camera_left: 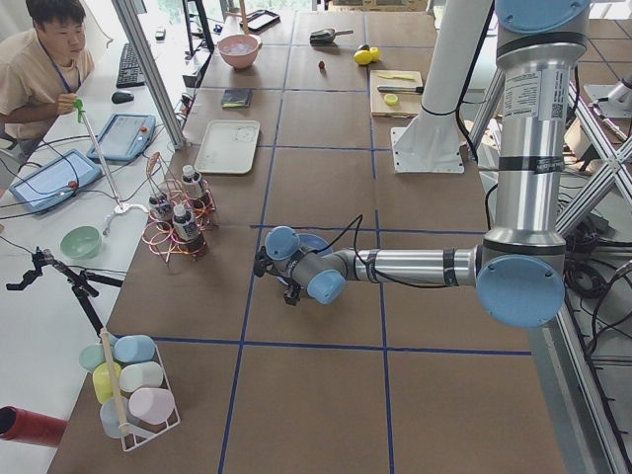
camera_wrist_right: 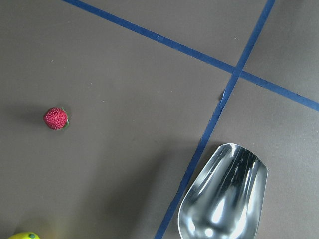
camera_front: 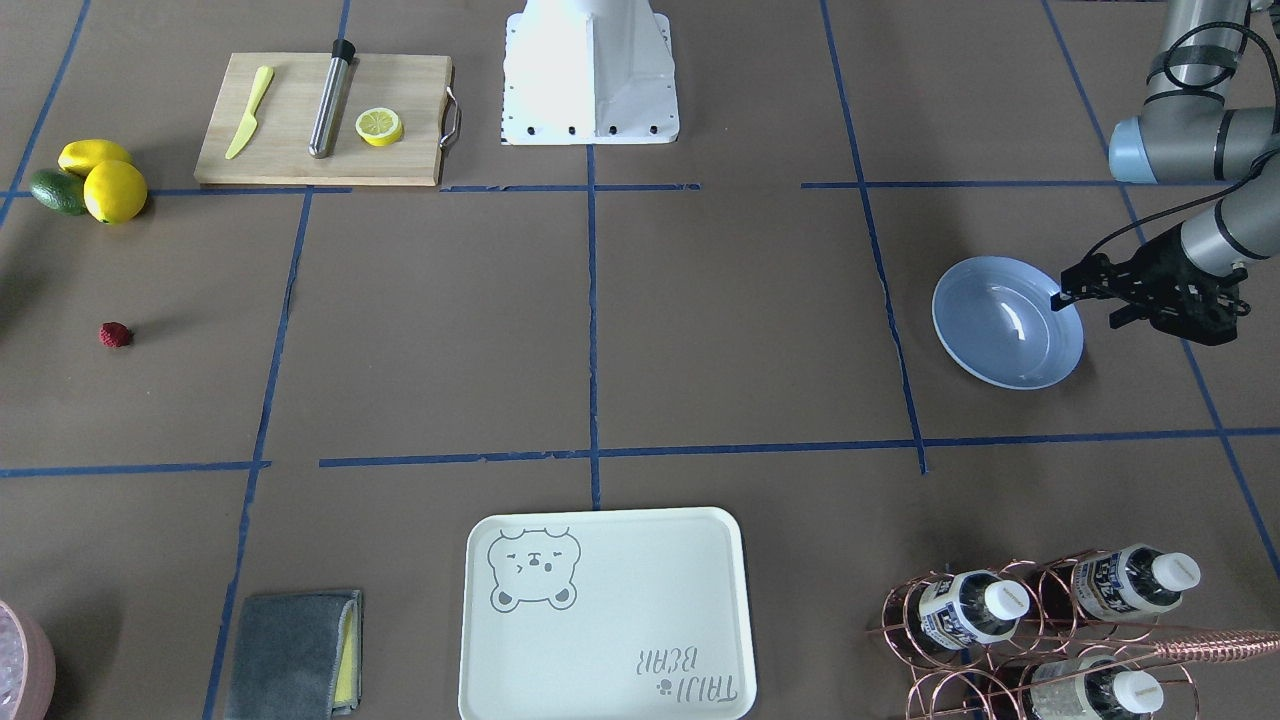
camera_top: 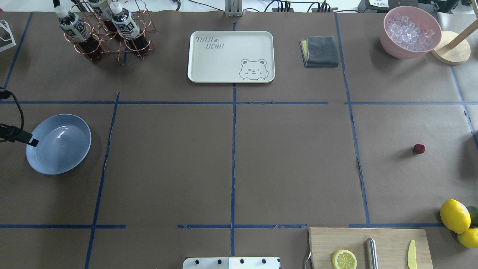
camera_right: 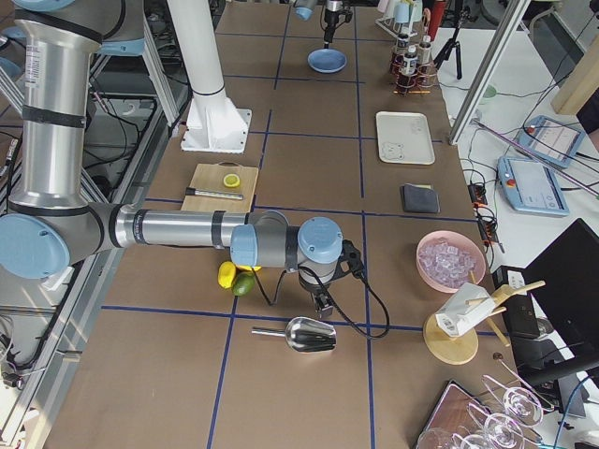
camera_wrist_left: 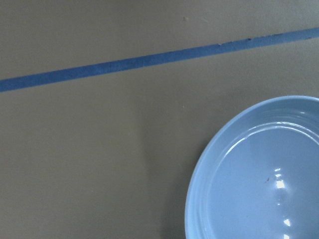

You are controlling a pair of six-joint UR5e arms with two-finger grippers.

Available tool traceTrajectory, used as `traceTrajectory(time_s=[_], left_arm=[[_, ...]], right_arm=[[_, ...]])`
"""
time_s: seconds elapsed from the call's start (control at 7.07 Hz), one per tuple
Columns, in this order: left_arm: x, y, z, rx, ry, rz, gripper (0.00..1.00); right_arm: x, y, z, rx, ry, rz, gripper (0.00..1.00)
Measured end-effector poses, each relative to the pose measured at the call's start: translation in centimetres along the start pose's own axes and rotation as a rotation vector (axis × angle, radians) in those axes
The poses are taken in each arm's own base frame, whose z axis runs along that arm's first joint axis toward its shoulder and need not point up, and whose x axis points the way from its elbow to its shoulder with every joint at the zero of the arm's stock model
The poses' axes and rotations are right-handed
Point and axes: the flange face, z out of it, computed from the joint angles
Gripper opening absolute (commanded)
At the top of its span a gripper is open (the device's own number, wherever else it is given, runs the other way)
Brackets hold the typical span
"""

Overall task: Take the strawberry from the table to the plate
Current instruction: 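Grip the light blue plate rim with the left gripper and slide it inward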

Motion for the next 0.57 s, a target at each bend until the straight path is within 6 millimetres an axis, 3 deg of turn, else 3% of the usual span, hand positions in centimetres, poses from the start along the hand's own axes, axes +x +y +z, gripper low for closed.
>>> traceTrajectory(time_s=[0.14, 0.28, 0.57], left_arm=[[-0.11, -0.10, 0.41, -0.006, -0.001, -0.002, 0.34], [-0.15, -0.13, 0.61, -0.010, -0.002, -0.003, 0.00], [-0.14, -0.10, 0.83, -0.015, -0.002, -0.006, 0.00]], right_arm=[[0.03, 0.03, 0.04, -0.001, -0.001, 0.002, 1.00], [0.04, 0.04, 0.06, -0.001, -0.002, 0.002, 1.00], [0.02, 0.03, 0.08, 0.000, -0.004, 0.002, 1.00]])
